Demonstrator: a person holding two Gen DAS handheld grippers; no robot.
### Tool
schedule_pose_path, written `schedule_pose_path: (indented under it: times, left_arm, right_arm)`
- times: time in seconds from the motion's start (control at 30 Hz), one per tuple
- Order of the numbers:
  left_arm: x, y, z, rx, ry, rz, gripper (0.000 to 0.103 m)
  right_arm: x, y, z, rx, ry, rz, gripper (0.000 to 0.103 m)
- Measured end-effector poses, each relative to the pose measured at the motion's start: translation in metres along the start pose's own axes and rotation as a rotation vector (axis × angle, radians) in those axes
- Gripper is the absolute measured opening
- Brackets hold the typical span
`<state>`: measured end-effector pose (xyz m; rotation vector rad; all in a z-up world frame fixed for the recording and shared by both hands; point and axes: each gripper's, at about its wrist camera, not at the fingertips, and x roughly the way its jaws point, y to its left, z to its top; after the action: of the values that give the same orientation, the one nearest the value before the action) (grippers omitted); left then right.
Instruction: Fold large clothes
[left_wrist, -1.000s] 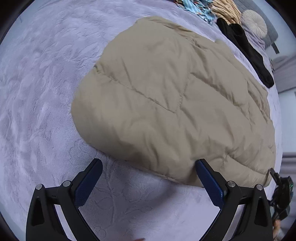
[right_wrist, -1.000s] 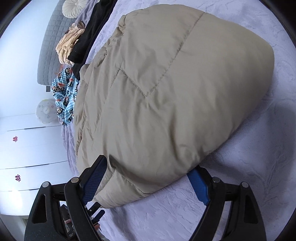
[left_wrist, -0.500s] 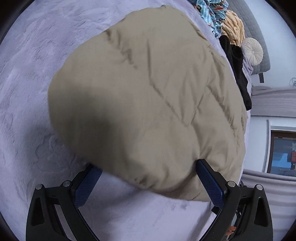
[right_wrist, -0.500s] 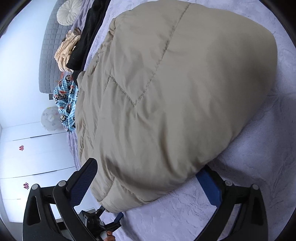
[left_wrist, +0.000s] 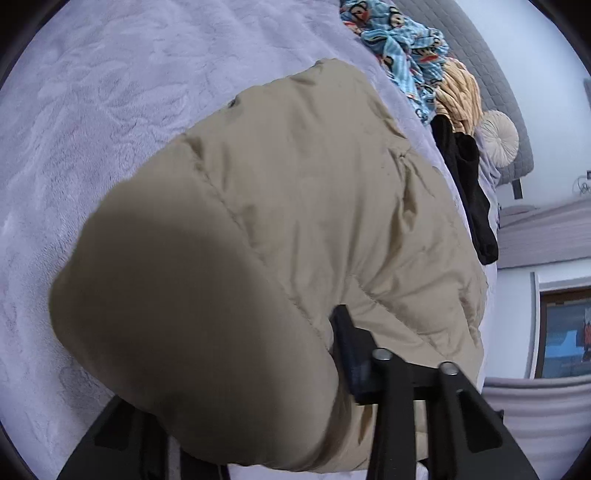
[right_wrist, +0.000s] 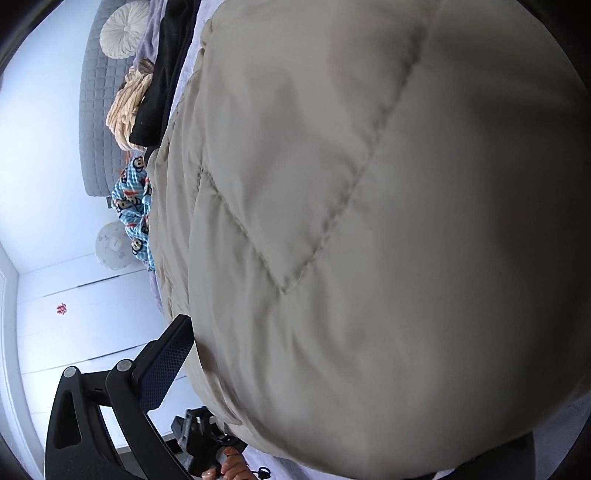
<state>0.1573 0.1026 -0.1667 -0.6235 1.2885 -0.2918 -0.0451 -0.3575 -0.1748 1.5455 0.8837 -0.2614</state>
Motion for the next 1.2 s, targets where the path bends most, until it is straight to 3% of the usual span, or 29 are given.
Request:
schedule_pose_path:
  times: [0.1, 0.13, 0.23, 0.53, 0.67, 0.83, 1.0, 1.2]
  left_arm:
    - [-0.015, -0.026, -0.002, 0.17, -0.022, 0.046, 0.021]
    - [-0.021, -0.033, -0.006, 0.216, -0.028, 0.054, 0.019]
    - [-0.042, -0.041, -0.011, 0.307, -0.036, 0.051, 0.017]
    - [-0.082, -0.031, -0.036, 0.413, 0.025, 0.011, 0.017]
    - [-0.101, -0.011, -0.071, 0.46, 0.08, 0.023, 0.017]
    - [-0.121, 0.017, -0.111, 0.42, 0.137, 0.039, 0.017]
    - [-0.126, 0.036, -0.149, 0.385, 0.132, 0.114, 0.017]
    - [-0.123, 0.042, -0.157, 0.321, 0.112, 0.218, 0.035]
  right_arm:
    - [-0.004, -0.001, -0.001, 0.024, 0.014, -0.011, 0.05]
    - [-0.007, -0.001, -0.002, 0.025, 0.015, -0.008, 0.039]
    - [-0.016, 0.008, -0.009, -0.022, 0.012, -0.014, 0.028]
    - [-0.052, 0.017, -0.055, -0.129, 0.004, -0.062, 0.026]
    - [-0.068, 0.003, -0.081, -0.128, 0.001, -0.086, 0.026]
    - [-0.092, -0.019, -0.109, -0.114, 0.023, -0.126, 0.026]
    - [-0.11, -0.056, -0.137, -0.077, 0.053, -0.138, 0.026]
    - [-0.109, -0.073, -0.142, -0.075, 0.065, -0.133, 0.029]
